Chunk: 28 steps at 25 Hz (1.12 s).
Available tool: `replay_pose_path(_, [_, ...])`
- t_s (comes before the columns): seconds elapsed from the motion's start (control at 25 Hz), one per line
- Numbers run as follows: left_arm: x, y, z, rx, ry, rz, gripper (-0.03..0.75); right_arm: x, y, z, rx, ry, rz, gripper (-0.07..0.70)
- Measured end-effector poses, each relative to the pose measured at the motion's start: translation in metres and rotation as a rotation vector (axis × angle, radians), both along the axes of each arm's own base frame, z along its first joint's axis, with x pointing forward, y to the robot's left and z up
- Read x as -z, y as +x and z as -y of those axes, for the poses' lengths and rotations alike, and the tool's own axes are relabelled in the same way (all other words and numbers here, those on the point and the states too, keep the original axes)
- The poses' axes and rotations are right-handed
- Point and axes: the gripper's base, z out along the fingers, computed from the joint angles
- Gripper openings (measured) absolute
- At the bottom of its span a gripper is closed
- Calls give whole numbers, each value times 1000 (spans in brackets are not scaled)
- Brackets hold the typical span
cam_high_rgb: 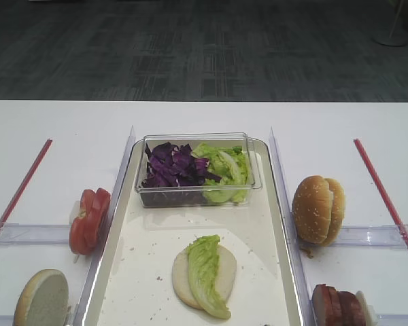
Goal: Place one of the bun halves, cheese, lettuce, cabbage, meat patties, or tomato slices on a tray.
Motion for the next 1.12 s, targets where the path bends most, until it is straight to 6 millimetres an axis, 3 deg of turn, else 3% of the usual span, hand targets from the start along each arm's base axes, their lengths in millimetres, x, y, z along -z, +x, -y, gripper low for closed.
replay_pose_path(1.12, [0,0,0,0,0,0,302,0,0,0,0,0,0,375])
